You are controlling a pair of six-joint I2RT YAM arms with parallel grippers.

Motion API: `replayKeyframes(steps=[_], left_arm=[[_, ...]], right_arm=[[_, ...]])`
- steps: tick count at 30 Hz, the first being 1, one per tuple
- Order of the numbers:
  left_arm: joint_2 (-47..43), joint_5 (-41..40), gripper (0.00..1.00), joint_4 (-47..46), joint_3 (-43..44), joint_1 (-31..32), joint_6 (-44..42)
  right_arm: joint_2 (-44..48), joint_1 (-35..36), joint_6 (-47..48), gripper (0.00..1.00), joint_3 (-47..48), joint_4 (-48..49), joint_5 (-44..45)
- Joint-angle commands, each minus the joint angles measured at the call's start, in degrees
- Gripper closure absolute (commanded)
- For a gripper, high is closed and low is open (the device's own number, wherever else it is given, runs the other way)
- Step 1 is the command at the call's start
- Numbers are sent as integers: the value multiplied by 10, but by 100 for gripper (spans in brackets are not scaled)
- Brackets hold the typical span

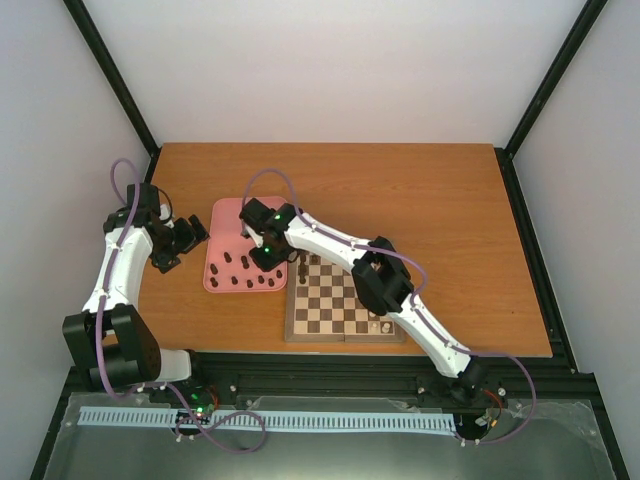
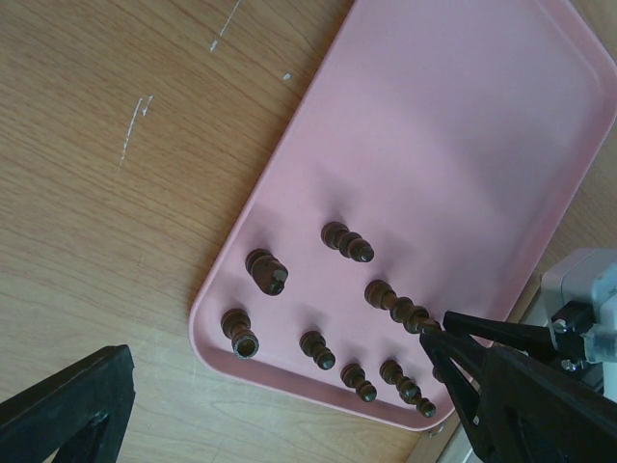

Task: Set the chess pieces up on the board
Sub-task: Pick up the chess piece from the storage box, then place the chess piece on the chessboard.

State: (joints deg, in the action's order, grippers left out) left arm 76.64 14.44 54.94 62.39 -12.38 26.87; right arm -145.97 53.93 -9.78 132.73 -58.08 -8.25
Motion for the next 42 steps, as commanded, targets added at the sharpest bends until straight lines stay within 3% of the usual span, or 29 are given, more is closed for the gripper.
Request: replayKeyframes(steps=[1, 6, 18, 30, 36, 42], left_arm=[[-8, -1, 0, -1, 9, 2, -7], [-10, 0, 0, -1, 8, 2, -7], [-16, 1, 0, -1, 7, 2, -7], [-13, 1, 0, -3, 10, 2, -7], [-11, 1, 0, -2, 11, 2, -7], [-11, 0, 0, -1, 14, 2, -7]], right_arm=[[-6, -3, 5, 84, 17, -7, 1], [5, -5, 5, 97, 17, -1, 5], [144, -28, -8, 97, 9, -13, 45], [335, -60, -50, 97, -294, 7, 87], [364, -60, -68, 97, -390, 58, 71], [353, -60, -74, 97, -418, 89, 66]])
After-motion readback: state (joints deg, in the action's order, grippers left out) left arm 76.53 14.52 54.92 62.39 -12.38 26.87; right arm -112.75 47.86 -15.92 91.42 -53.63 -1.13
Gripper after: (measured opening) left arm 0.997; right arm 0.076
